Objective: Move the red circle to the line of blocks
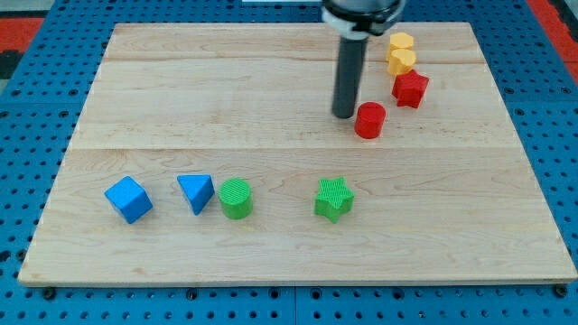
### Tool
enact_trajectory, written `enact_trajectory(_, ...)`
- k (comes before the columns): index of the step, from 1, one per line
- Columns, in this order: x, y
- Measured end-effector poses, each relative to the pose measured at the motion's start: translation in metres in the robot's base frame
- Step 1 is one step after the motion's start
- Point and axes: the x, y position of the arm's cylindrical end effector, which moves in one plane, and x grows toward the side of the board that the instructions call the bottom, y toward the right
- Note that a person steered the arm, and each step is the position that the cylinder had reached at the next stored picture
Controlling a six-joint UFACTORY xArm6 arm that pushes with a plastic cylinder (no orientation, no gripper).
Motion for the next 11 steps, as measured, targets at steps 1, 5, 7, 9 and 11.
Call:
enact_trajectory(1,0.017,0.006)
enact_trajectory(5,0.059,0.070)
enact_trajectory(7,0.046,0.061)
enact_trajectory(9,0.026,0.082)
enact_trajectory(11,0.048,0.103)
